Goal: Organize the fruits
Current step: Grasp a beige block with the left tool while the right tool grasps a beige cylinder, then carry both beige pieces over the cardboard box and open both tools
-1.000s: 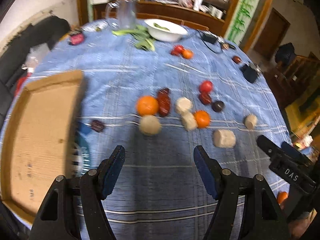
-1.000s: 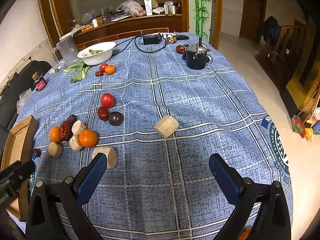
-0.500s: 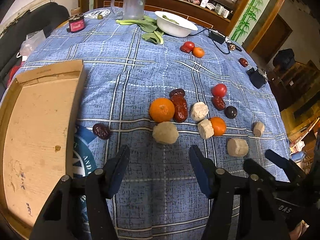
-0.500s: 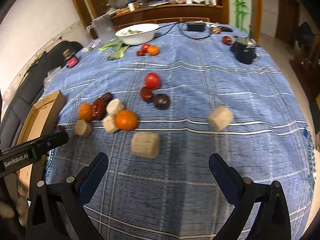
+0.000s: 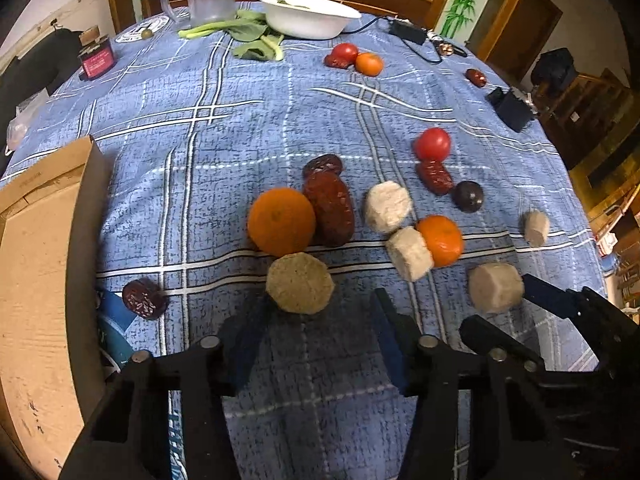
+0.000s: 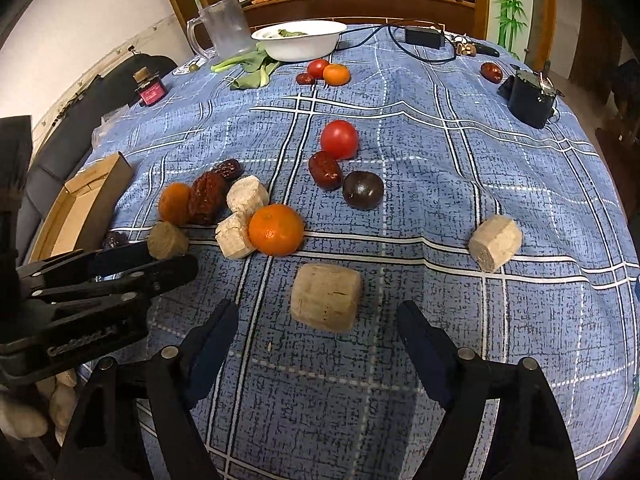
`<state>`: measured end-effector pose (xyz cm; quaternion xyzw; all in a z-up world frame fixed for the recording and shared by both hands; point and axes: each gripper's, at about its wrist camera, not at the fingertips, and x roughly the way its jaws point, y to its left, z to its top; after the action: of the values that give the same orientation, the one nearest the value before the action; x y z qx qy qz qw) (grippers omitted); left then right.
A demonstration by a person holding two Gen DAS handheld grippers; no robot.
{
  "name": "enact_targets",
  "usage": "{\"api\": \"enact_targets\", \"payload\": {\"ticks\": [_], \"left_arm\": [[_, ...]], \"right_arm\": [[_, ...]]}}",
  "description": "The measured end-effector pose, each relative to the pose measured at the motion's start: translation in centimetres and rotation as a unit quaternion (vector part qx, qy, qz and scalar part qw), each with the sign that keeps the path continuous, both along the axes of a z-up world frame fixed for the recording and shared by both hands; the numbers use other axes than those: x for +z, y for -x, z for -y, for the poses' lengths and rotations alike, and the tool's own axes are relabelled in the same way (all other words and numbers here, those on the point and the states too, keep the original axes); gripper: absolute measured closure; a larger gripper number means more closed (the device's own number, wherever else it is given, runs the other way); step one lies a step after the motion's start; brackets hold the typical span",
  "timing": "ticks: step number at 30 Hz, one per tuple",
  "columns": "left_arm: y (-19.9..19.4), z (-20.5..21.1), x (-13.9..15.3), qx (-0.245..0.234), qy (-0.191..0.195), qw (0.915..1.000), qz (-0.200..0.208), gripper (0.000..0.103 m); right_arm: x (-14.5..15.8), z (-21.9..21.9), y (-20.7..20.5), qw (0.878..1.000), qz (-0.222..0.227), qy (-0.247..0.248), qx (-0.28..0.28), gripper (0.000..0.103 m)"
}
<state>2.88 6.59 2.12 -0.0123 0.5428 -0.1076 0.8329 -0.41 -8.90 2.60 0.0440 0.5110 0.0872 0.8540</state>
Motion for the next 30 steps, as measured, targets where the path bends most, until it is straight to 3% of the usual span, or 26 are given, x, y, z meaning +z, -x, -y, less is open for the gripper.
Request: {"api": "enact_targets", "payload": {"ticks": [2, 5, 6, 8, 18, 23, 30], "left_arm": [[-0.1, -0.2, -0.1, 0.003, -0.005, 1.0, 0.003, 0.072], [-0.1, -0.5, -0.1, 0.006, 0.007, 1.0, 0.002, 0.072], [0.0, -0.6, -0.1, 0.007, 0.008, 0.9999, 0.002, 0.072], [0.4, -0.8, 0.0, 0.011, 0.01, 0.9999, 0.003, 0.073], [3.4, -4.5, 4.1, 0.025, 0.073, 0.9968, 0.021, 0.075], [4.7, -10.1, 6.4, 0.069, 0.091, 0.9928, 0.038, 0.075], [7.2, -18.7, 8.1, 0.128, 0.084, 0.9866, 0.056, 0.075]], "right_arm": [[-0.2, -0.2, -0.2, 1.0, -0.003, 0.003, 0.002, 0.028], [-0.4, -0.4, -0.4, 1.0, -0.002, 0.014, 0.001, 0.045], [-0.4, -0.6, -0.4, 1.0, -0.001, 0.019, 0.002, 0.057], [-0.3, -0.5, -0.4, 1.0, 0.001, 0.028, 0.0, 0.066], [2.1, -2.5, 1.7, 1.0, 0.01, -0.013, 0.025, 0.071], [4.4, -6.2, 1.8, 0.997, 0.023, -0.045, 0.066, 0.071], [6.7, -11.8, 1.6, 0.99, 0.017, -0.086, 0.113, 0.07]]}}
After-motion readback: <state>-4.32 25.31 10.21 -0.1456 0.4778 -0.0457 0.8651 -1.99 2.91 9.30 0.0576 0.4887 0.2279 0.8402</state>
